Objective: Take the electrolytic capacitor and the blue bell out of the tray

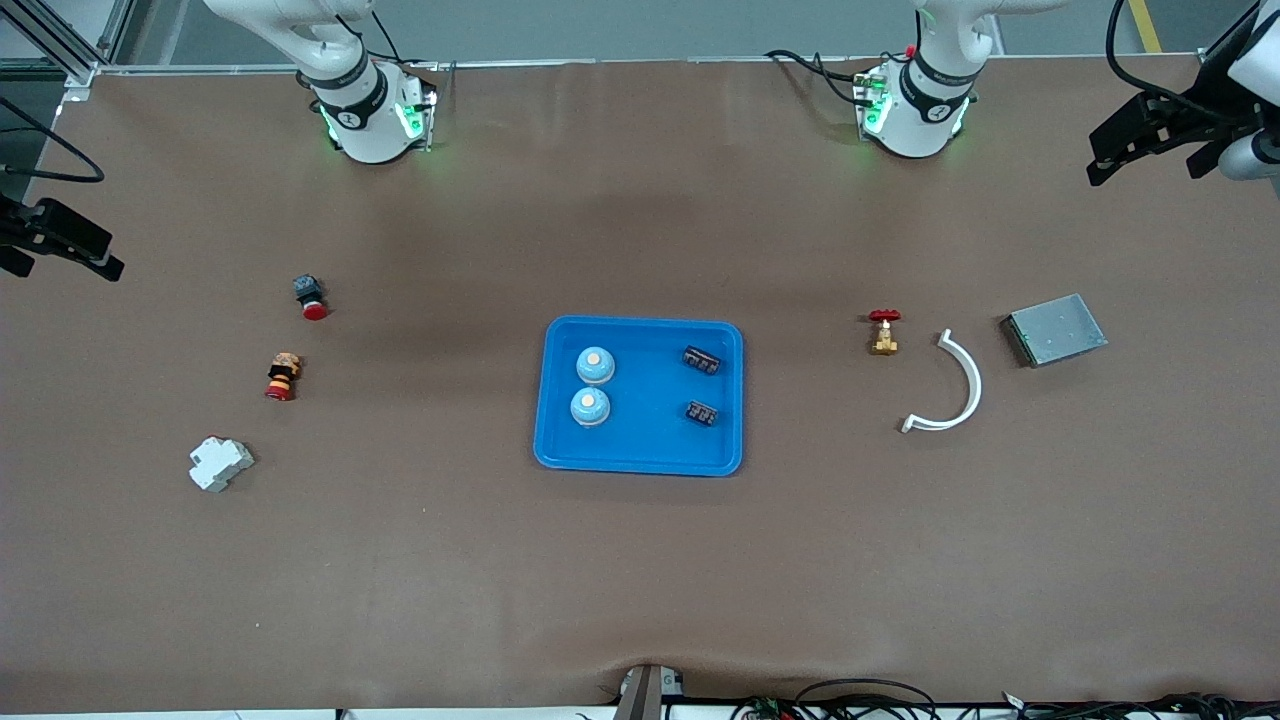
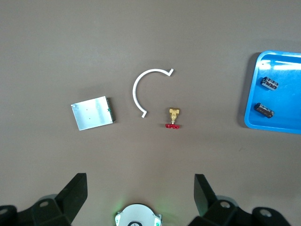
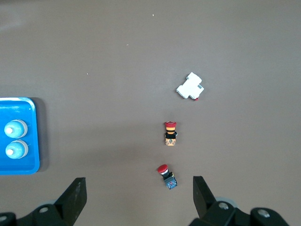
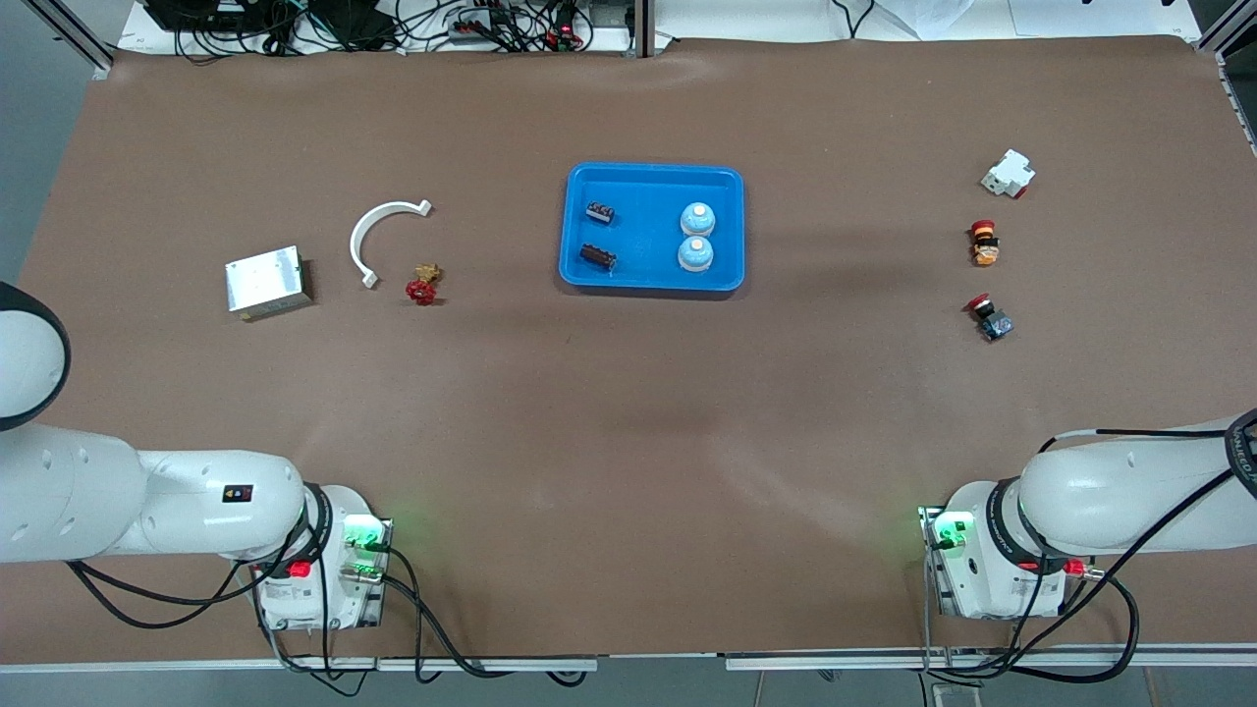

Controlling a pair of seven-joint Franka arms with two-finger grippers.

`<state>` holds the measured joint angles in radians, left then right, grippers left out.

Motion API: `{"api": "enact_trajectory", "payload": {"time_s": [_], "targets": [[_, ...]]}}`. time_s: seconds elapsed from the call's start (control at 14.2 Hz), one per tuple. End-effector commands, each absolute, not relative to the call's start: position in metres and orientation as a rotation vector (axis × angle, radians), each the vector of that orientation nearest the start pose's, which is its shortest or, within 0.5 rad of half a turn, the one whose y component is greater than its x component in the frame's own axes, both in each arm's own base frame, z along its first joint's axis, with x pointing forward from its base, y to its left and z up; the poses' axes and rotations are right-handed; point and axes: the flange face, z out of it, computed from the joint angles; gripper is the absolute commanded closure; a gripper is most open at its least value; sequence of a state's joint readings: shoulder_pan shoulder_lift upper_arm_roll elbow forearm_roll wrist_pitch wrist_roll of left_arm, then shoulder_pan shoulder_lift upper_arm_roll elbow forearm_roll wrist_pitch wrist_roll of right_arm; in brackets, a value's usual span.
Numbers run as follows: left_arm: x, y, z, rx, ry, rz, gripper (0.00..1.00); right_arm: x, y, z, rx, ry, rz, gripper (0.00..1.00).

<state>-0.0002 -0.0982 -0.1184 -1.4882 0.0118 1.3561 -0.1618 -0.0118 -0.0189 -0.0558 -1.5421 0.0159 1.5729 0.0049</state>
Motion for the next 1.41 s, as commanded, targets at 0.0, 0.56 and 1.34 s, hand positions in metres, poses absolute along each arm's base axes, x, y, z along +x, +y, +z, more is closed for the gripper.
{"api": "enact_trajectory", "payload": {"time_s": [0.0, 0.56, 1.34], "targets": [[0.493, -0.059, 0.711, -3.118, -0.083, -0.004, 0.0, 0.548, -0.037, 0.65, -3.138, 0.113, -0.07, 0.0], [0.511, -0.061, 0.68, -3.122, -0.08, 0.105, 0.0, 0.549, -0.029, 0.648, -3.133, 0.137, -0.063, 0.0], [0.527, -0.178, 0.534, -3.032, -0.348, 0.31, 0.0, 0.542, 0.114, 0.613, -3.083, 0.431, 0.053, 0.0]]}}
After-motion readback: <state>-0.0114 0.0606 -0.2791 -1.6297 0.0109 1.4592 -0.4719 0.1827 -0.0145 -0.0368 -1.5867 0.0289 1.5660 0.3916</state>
